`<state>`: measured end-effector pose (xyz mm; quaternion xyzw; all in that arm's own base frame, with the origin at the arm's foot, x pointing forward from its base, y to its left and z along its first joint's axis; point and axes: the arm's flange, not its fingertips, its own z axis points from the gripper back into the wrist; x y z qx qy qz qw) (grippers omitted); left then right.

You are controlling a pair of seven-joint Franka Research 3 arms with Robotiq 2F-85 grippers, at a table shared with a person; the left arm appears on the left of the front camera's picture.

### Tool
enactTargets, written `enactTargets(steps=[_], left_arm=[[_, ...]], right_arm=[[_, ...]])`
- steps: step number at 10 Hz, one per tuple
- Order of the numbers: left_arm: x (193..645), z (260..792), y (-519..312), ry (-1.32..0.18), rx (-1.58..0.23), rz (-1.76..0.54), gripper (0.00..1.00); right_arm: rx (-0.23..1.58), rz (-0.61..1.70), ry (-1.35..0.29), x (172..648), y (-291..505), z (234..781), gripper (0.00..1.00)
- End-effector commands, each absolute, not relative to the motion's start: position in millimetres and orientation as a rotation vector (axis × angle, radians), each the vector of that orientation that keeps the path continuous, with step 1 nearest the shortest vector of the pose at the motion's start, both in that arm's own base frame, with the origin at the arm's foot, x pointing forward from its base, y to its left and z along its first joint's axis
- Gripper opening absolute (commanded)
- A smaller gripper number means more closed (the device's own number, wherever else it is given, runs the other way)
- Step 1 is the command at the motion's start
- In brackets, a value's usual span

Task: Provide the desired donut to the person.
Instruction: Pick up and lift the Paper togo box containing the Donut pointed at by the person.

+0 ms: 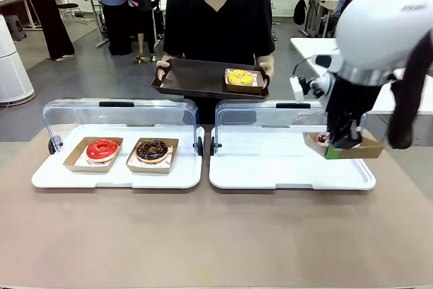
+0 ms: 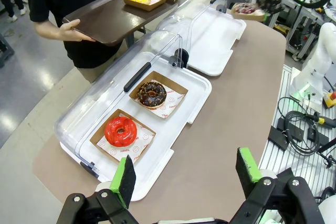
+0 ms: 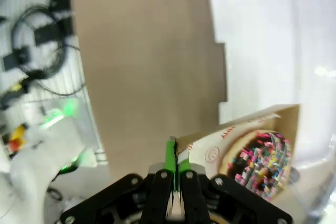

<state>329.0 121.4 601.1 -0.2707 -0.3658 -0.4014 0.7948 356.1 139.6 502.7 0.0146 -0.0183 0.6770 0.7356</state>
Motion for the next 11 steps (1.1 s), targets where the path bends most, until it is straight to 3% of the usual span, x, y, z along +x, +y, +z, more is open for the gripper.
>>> enactTargets(steps=[1, 5, 9, 11], left_arm=[[328.2, 602.2, 120.8, -0.790, -0.590, -0.864, 1.00], [328.2, 602.2, 120.8, -0.790, -0.590, -0.864, 1.00], [328.2, 602.2, 120.8, -0.790, -0.590, -0.864, 1.00], [328.2, 602.2, 120.8, -0.790, -0.590, -0.864, 1.00]], right_arm=[[-0.020, 1.547, -0.069, 324.1, 135.6, 541.1, 0.00], [-0.097, 1.509, -0.185, 318.4, 160.2, 628.3, 0.00], [-0.072, 1.510, -0.190, 352.4, 176.3, 632.3, 0.00], [-0.060, 1.520, -0.210, 330.9, 169.2, 640.1, 0.00]])
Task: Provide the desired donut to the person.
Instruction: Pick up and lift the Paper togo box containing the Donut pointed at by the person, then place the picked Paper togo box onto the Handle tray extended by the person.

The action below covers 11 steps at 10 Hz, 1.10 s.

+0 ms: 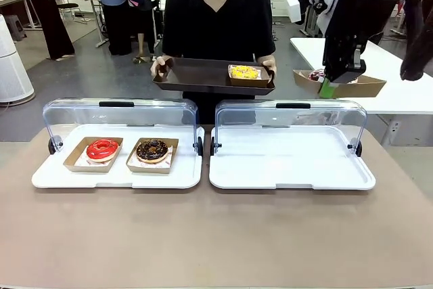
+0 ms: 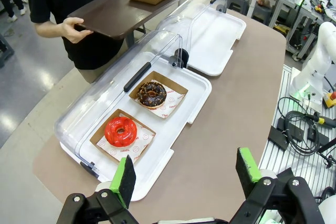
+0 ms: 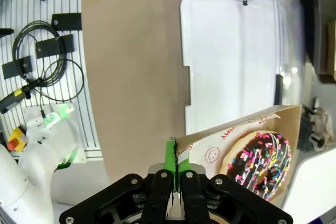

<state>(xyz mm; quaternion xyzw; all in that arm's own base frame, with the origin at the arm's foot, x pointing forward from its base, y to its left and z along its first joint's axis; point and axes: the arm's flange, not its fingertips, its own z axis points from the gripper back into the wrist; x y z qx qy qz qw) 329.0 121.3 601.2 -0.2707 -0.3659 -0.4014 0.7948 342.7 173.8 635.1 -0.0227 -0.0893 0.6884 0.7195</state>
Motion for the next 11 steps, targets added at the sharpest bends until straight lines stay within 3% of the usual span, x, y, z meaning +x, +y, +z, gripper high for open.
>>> enactTargets(steps=[1, 11], left_arm=[[328.2, 602.2, 120.8, -0.790, -0.590, -0.864, 1.00], [328.2, 602.2, 120.8, -0.790, -0.590, -0.864, 1.00]], right_arm=[[-0.060, 1.520, -0.210, 330.9, 169.2, 640.1, 0.00], [-0.060, 1.520, -0.210, 330.9, 169.2, 640.1, 0.00]])
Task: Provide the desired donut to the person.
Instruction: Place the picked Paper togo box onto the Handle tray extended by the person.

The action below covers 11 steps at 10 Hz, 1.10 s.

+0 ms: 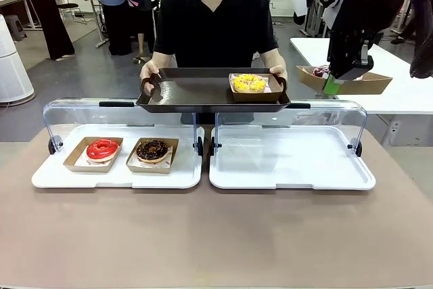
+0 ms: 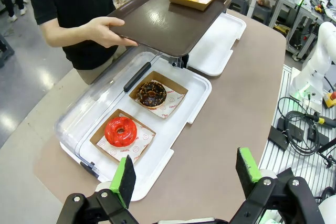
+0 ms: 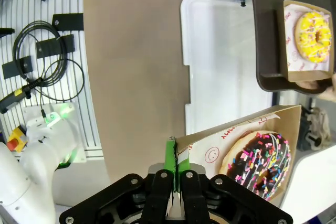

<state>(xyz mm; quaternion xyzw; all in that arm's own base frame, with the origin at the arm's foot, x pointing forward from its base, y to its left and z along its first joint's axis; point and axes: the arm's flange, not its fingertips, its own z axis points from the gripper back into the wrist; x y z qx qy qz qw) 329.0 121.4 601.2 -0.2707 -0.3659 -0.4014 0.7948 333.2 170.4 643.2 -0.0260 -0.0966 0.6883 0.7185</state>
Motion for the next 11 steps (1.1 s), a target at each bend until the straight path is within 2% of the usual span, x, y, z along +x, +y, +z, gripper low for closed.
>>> enactTargets(steps=[1, 4, 6, 8, 11], left_arm=[[328.2, 602.2, 120.8, -0.790, -0.590, -0.864, 1.00], [328.2, 602.2, 120.8, -0.790, -0.590, -0.864, 1.00], [328.2, 602.2, 120.8, -0.790, -0.590, -0.864, 1.00], [328.2, 602.2, 120.8, -0.790, -0.590, -0.864, 1.00], [328.2, 602.2, 120.8, -0.790, -0.590, -0.864, 1.00]], right_arm=[[-0.060, 1.520, -0.210, 330.9, 169.2, 640.1, 0.00], [-0.058, 1.522, -0.214, 333.2, 170.4, 643.2, 0.02], [-0.175, 1.517, -0.268, 304.9, 247.7, 684.5, 0.02], [-0.254, 1.447, -0.311, 307.6, 337.8, 715.4, 0.02], [-0.240, 1.382, -0.295, 325.8, 440.7, 694.3, 0.02]])
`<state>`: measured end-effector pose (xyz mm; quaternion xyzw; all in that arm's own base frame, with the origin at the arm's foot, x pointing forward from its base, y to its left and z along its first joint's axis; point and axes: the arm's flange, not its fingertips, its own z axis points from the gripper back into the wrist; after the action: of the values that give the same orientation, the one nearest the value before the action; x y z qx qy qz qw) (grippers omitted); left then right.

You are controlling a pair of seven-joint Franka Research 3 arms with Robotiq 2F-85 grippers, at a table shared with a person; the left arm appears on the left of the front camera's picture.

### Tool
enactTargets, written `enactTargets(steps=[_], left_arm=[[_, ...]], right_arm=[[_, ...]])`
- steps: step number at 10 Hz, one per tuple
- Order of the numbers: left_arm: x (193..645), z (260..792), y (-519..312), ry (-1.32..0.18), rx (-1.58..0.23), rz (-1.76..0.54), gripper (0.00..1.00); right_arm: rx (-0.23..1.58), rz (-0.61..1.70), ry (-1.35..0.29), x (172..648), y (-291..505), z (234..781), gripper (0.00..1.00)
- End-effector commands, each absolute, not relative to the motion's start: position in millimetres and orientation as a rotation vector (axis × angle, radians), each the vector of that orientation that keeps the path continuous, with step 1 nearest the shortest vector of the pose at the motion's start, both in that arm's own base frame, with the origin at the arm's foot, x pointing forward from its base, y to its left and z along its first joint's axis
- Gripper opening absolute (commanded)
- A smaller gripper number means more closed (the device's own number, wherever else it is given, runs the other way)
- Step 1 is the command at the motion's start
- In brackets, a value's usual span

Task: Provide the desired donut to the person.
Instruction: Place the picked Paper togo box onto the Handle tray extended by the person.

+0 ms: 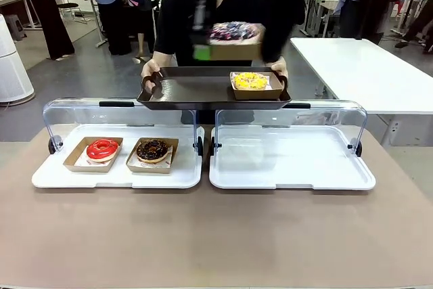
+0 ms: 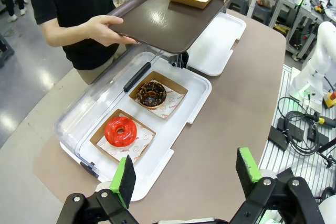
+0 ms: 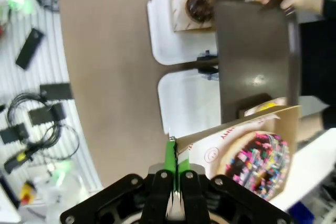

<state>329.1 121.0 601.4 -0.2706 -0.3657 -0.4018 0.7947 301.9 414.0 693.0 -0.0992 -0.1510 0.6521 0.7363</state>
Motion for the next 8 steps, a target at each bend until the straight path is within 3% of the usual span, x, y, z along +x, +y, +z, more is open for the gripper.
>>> enactTargets(steps=[1, 4, 8], left_arm=[[328.2, 602.2, 120.8, -0.790, -0.590, -0.864, 1.00], [328.2, 602.2, 120.8, -0.790, -0.590, -0.864, 1.00], [328.2, 602.2, 120.8, -0.790, -0.590, -0.864, 1.00]], right_arm=[[-0.241, 1.338, -0.306, 340.7, 461.6, 674.7, 0.02], [-0.126, 1.419, -0.348, 377.0, 497.2, 612.6, 0.02], [-0.095, 1.467, -0.366, 394.4, 498.9, 591.5, 0.02]])
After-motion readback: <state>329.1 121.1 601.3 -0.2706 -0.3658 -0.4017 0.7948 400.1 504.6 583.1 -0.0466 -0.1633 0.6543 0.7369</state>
